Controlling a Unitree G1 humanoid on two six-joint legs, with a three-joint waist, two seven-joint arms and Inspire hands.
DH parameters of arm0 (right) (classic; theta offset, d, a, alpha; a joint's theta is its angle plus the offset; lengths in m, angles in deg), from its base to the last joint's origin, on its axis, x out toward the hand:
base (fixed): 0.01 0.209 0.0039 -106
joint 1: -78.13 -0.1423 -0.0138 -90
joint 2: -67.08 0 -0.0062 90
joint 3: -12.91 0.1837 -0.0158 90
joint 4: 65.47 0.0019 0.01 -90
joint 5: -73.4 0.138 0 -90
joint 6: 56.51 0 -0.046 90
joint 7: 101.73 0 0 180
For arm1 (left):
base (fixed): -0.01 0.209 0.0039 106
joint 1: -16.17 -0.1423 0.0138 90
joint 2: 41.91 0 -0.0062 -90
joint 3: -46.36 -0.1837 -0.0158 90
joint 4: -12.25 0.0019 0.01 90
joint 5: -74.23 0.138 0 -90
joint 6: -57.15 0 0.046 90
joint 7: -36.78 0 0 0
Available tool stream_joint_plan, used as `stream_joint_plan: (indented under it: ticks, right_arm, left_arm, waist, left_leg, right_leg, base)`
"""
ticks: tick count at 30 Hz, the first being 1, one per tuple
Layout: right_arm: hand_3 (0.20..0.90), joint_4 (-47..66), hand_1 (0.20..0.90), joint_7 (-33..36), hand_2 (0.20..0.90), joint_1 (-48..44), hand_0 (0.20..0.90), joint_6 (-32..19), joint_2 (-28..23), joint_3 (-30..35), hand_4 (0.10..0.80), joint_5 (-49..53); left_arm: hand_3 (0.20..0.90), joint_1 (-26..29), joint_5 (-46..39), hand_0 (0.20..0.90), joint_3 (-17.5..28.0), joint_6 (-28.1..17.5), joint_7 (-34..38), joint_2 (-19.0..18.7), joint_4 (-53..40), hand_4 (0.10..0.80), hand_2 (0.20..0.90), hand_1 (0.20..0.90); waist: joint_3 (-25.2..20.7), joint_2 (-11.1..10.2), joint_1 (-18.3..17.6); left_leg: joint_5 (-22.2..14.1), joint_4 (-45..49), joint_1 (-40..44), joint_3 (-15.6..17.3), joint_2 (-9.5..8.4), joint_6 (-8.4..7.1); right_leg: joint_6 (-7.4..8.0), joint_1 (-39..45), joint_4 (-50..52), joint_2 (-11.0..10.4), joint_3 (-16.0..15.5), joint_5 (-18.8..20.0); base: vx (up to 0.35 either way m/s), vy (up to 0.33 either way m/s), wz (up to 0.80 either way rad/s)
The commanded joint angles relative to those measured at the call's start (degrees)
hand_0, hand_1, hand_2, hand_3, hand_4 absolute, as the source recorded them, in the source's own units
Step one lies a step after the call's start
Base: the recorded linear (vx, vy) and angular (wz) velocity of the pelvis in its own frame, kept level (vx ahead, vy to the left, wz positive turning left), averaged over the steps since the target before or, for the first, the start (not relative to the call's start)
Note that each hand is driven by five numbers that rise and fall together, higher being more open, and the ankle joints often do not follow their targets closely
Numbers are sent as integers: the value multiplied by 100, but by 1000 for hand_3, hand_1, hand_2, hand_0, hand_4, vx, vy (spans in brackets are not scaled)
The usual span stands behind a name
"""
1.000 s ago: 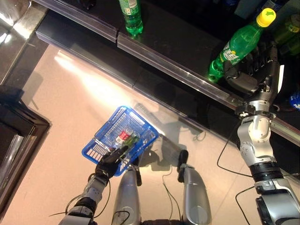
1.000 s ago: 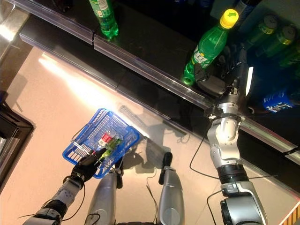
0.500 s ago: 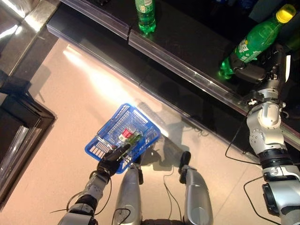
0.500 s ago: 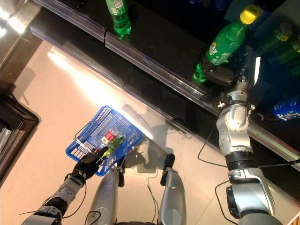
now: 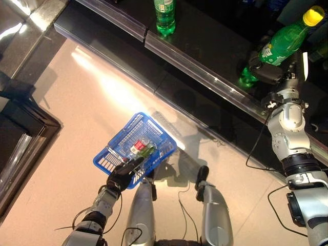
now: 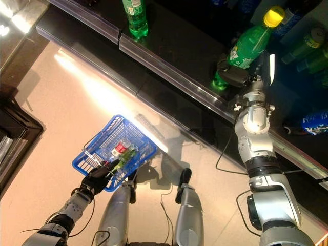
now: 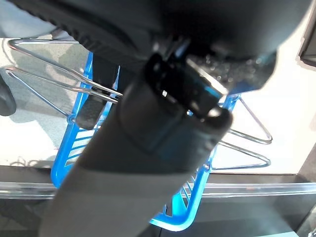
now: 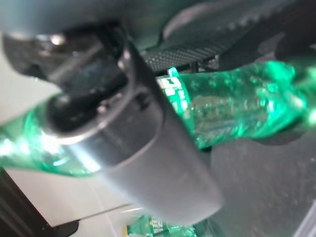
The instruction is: Pick up the drink and place into the basket.
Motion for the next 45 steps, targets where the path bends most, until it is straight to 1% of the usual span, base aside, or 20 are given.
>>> stream_joint_plan:
  ticks: [1, 13, 16, 18, 21, 23, 27, 30, 31, 35, 39, 45]
  right_arm:
    - [200, 421, 300, -84, 300, -817, 300, -459, -521, 54, 100, -28]
    - [200, 424, 300, -75, 300, -836, 300, -542, -521, 40, 100, -47]
    - [200, 462, 300, -74, 300, -835, 300, -604, -527, 30, 100, -87]
    - [200, 534, 300, -76, 300, -793, 300, -607, -498, 32, 100, -201]
    - [200, 741, 300, -51, 300, -628, 300, -602, -546, -36, 100, -630]
    - [200, 984, 300, -83, 300, -442, 300, -584, -642, 46, 100, -655]
    - [200, 1412, 300, -188, 300, -55, 300, -505, -671, 268, 100, -612]
    - [200, 1676, 300, -410, 300, 192, 300, -468, -650, 360, 100, -569]
    - [200, 1893, 300, -475, 300, 320, 300, -325, -627, 385, 100, -553]
    - [200, 2218, 300, -815, 300, 623, 300, -145, -476, 406, 100, -552]
    - [200, 2449, 300, -1152, 300, 842, 300, -47, -322, 374, 100, -585]
    - [200, 2765, 300, -1346, 300, 980, 300, 24, -206, 282, 100, -679]
  left_arm:
    - [200, -447, 82, 300, -291, -30, -694, -207, -391, 100, 300, 300]
    - [200, -380, 58, 300, -359, -73, -712, -217, -364, 100, 300, 300]
    - [200, -370, 19, 300, -370, -96, -704, -209, -362, 100, 300, 300]
    - [200, -400, 13, 300, -376, -102, -713, -205, -388, 100, 300, 300]
    - [200, -520, -6, 300, -352, -141, -708, -179, -453, 100, 300, 300]
    - [200, -658, 5, 300, -288, -130, -708, -185, -513, 100, 300, 300]
    - [200, -867, 169, 300, -206, -105, -732, -158, -566, 100, 300, 300]
    - [200, -1034, 260, 300, -125, -132, -763, -93, -576, 100, 300, 300]
    - [200, -1122, 342, 300, -64, -87, -758, -62, -592, 100, 300, 300]
    - [200, -1336, 483, 300, 65, 6, -766, 32, -619, 100, 300, 300]
    - [200, -1451, 471, 300, 136, -24, -848, 131, -636, 100, 300, 300]
    - [200, -1492, 286, 300, 118, -63, -1052, 196, -894, 100, 300, 300]
  waist:
    - [-200, 19, 76]
    - [-170, 25, 45]
    - [-174, 23, 31]
    - [-183, 24, 24]
    - [-290, -2, 15]
    - [-436, -47, 22]
    - [-762, -168, 90]
    - [-1030, -236, 133]
    - [-1237, -274, 156]
    - [-1715, -330, 210]
    - [-2057, -354, 239]
    - [-2287, -375, 321]
  left_leg:
    - [74, -180, 175, 335, -113, 341]
    - [48, -191, 184, 354, -133, 354]
    - [57, -229, 210, 338, -146, 346]
    - [69, -286, 272, 320, -157, 336]
    - [140, -591, 596, 307, -188, 302]
    - [215, -850, 834, 317, -197, 259]
    - [336, -1384, 1340, 322, -205, 186]
    - [408, -1708, 1673, 335, -198, 147]
    - [448, -1826, 1805, 345, -189, 133]
    - [509, -2167, 2236, 367, -182, 95]
    - [522, -2295, 2437, 366, -151, 35]
    - [597, -2295, 2457, 330, -85, -83]
  right_leg:
    - [163, -54, 126, -41, 126, 28]
    - [172, -70, 103, -35, 133, 37]
    - [161, -42, 62, -2, 147, 37]
    - [150, 14, 13, 24, 168, 40]
    - [170, 307, -214, 57, 172, 75]
    - [199, 582, -460, 55, 111, 124]
    - [262, 1209, -979, 57, -58, 231]
    - [288, 1584, -1241, 81, -164, 271]
    - [288, 1749, -1382, 97, -223, 322]
    - [277, 2244, -1724, 140, -369, 381]
    - [275, 2599, -2033, 171, -513, 464]
    - [260, 2953, -2407, 203, -771, 573]
  base:
    - [0, 0, 0]
    - [0, 0, 0]
    - [0, 0, 0]
    - [0, 0, 0]
    - [41, 38, 2]
    - [106, 31, 4]
    - [133, -9, 17]
    - [141, 12, 19]
    - [180, 32, 12]
    - [211, 35, 15]
    - [119, 29, 19]
    - [14, 3, 15]
